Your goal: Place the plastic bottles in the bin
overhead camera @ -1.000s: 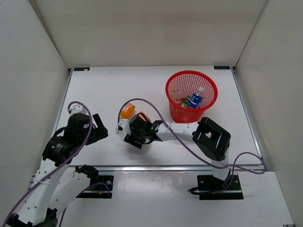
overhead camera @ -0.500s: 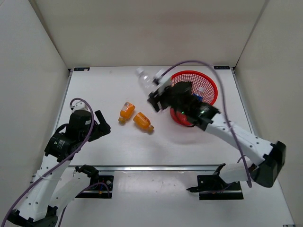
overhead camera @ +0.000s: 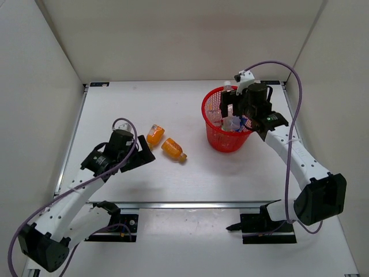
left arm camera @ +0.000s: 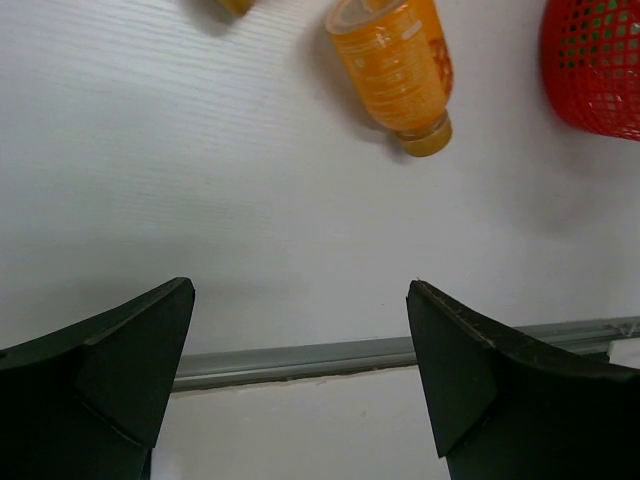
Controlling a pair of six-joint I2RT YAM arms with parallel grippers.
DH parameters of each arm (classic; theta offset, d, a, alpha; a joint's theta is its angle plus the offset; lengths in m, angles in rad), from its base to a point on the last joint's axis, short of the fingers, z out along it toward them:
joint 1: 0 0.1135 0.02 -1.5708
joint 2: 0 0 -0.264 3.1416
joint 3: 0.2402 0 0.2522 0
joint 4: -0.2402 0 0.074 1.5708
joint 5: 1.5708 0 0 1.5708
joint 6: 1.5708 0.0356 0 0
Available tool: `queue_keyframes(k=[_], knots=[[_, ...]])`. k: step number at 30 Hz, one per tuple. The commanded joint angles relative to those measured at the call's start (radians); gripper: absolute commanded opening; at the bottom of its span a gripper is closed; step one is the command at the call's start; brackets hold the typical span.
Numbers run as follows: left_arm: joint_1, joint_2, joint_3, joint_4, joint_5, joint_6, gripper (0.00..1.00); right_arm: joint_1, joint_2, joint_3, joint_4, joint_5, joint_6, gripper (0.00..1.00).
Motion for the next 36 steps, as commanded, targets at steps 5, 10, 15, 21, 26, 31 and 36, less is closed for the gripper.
queue_keyframes(k=[5, 10, 15, 21, 26, 31, 36], knots=[[-0.121, 0.196, 0.033, 0.25, 0.004, -0.09, 0.98, -0.05, -0.115, 0.045, -0.037, 0.021, 0.091, 0.99], [-0.165, 0.369, 0.07, 0.335, -0.064, -0.137, 0.98, -0.094, -0.256, 0.037, -0.148, 0.205, 0.13, 0.99], [-0.175, 0.492, 0.116, 0.391, -0.145, -0.171, 0.99, -0.298, -0.466, -0.145, -0.212, 0.131, 0.22, 0.99], [-0.164, 0.638, 0.207, 0.44, -0.168, -0.174, 0.99, -0.545, -0.599, -0.308, -0.306, -0.025, 0.248, 0.99], [-0.17, 0.802, 0.267, 0.422, -0.165, -0.176, 0.99, -0.585, -0.629, -0.352, -0.298, -0.057, 0.251, 0.99], [-0.188, 0.903, 0.325, 0.423, -0.151, -0.168, 0.91, -0.495, -0.597, -0.343, -0.292, -0.005, 0.275, 0.99], [-0.204, 0.861, 0.345, 0.406, -0.134, -0.143, 0.53, -0.472, -0.632, -0.375, -0.306, 0.159, 0.311, 1.0]])
